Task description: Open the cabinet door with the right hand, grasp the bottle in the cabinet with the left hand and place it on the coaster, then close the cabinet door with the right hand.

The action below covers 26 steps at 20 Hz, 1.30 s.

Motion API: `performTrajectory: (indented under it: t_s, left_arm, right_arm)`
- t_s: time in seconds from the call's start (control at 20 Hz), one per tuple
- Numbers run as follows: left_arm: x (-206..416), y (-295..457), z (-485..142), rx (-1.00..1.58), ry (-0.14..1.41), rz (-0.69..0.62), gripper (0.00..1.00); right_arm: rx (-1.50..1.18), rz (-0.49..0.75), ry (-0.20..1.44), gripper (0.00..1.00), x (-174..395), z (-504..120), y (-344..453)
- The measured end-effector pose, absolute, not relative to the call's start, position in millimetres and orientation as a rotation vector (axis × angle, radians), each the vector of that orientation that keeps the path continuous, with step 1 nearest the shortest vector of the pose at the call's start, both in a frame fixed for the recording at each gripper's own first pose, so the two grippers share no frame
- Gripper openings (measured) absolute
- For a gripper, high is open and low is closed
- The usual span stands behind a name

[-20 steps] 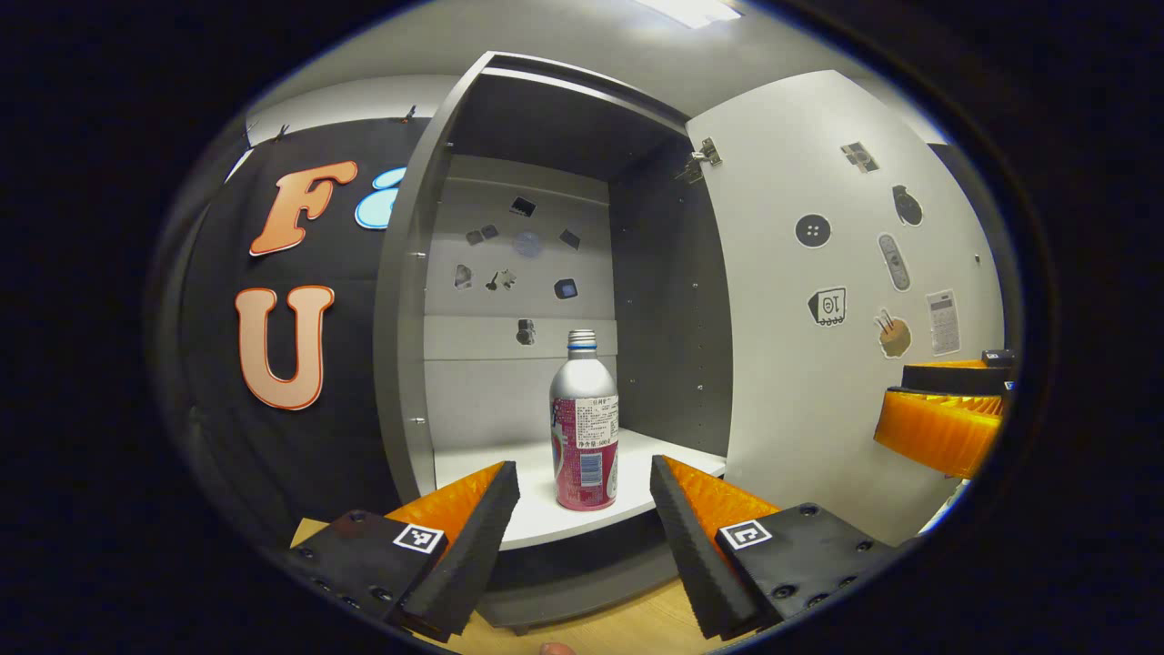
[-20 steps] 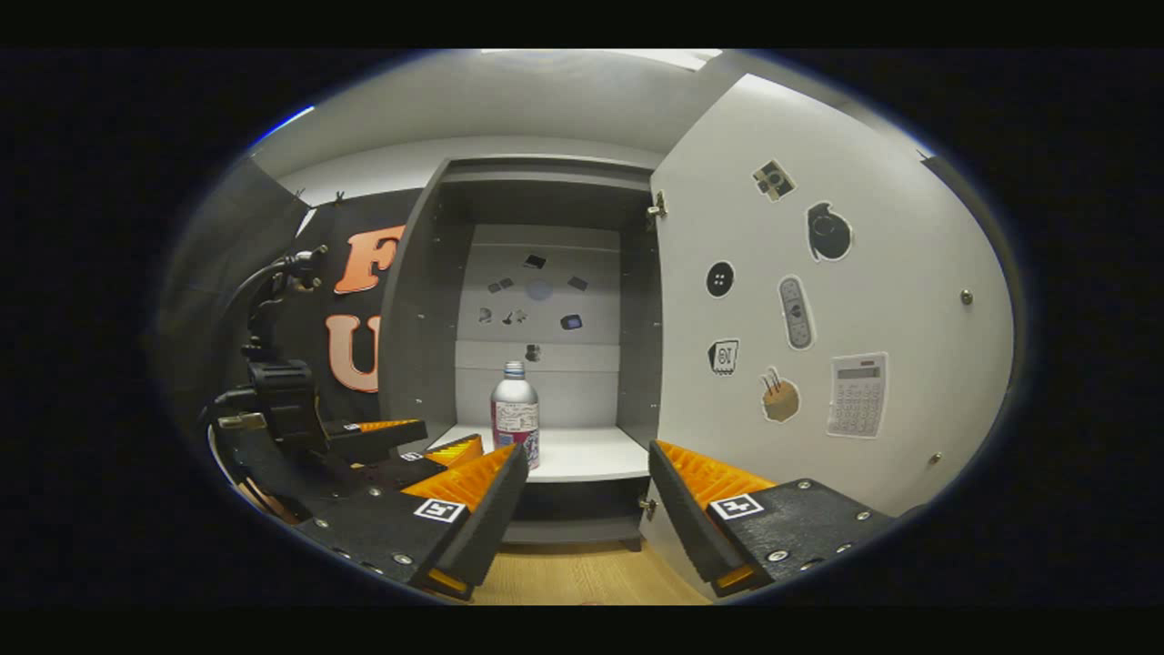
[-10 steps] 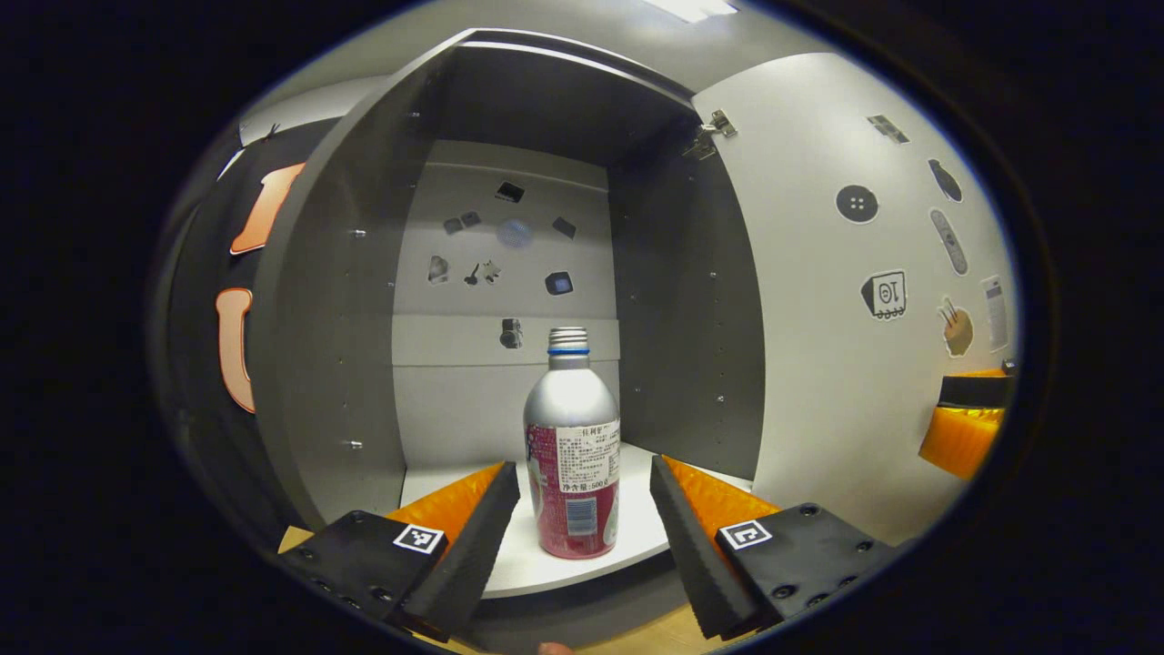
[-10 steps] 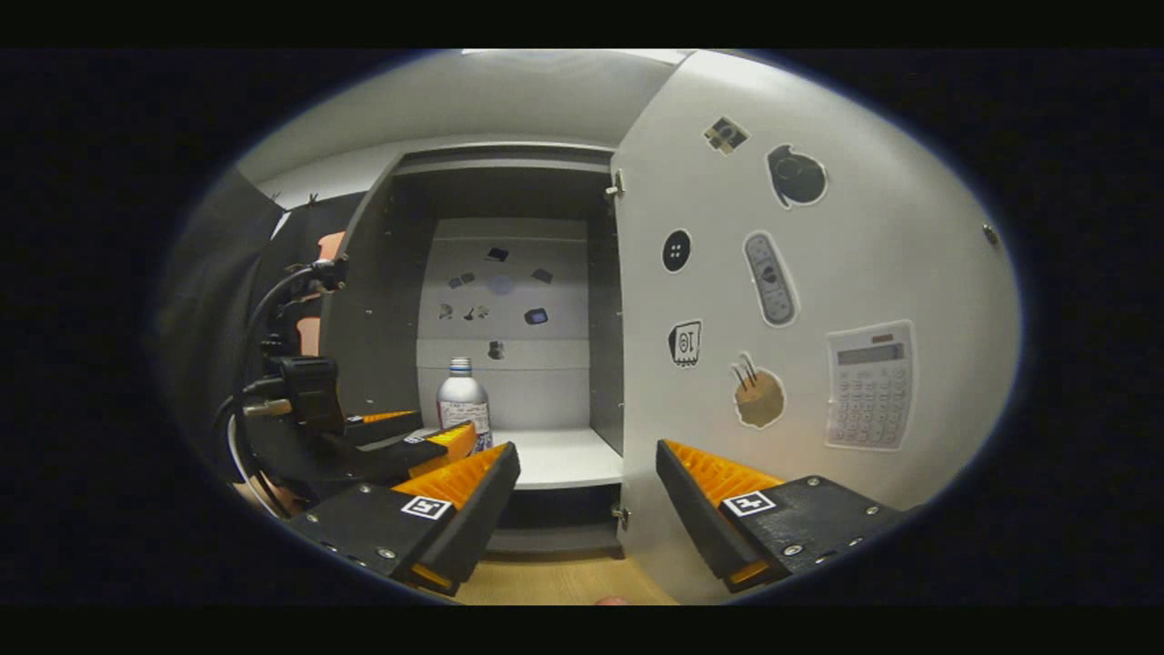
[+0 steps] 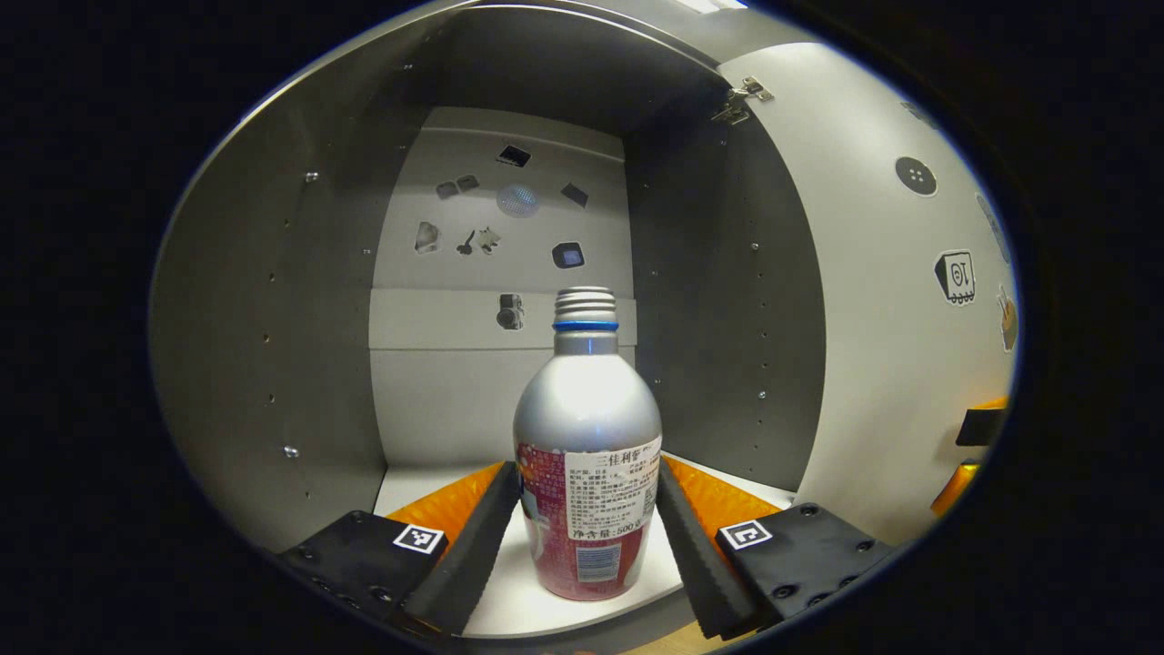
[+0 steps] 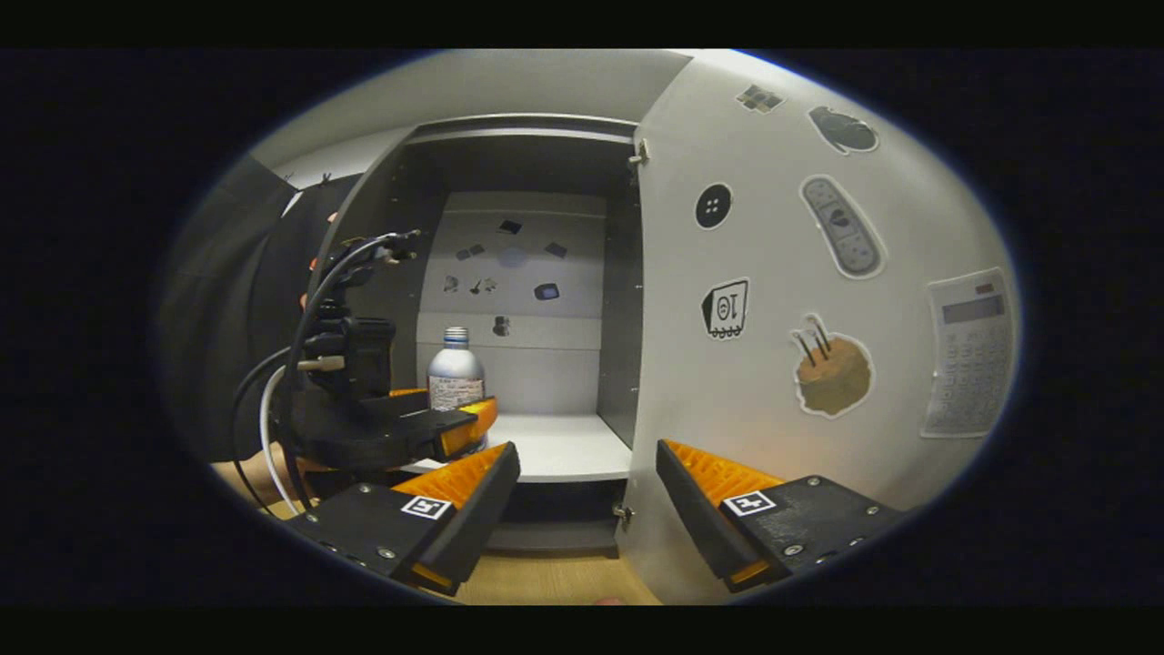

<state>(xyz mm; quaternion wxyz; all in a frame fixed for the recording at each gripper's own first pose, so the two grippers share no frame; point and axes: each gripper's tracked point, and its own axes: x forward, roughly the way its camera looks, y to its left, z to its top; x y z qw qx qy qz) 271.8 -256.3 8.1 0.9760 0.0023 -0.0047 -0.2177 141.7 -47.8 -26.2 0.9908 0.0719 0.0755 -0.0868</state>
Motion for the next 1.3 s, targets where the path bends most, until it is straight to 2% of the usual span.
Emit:
performTrajectory:
  t_s: [0.2,0.3,0.55,1.0,1.3]
  left_arm:
    - [268.6,-257.7,8.0,0.004,-0.006,-0.432,0.94]
    - [268.1,-256.8,7.7,0.000,-0.004,-0.423,0.86]
    - [256.8,-245.9,9.6,-0.017,-0.009,-0.385,0.83]
    - [192.2,-212.0,32.7,0.030,-0.090,-0.303,0.85]
    - [144.9,-190.8,25.9,0.010,-0.088,-0.330,0.84]
  right_arm:
    - [0.153,-0.147,0.152,0.93,143.0,-25.7,-42.6]
    - [0.150,-0.138,0.159,0.93,139.9,-26.4,-41.8]
    - [0.155,-0.101,0.141,0.93,136.8,-22.1,-37.3]
    - [0.190,0.011,0.110,0.93,124.4,-12.0,-18.7]
    - [0.175,-0.021,0.078,0.93,118.6,-3.5,-15.6]
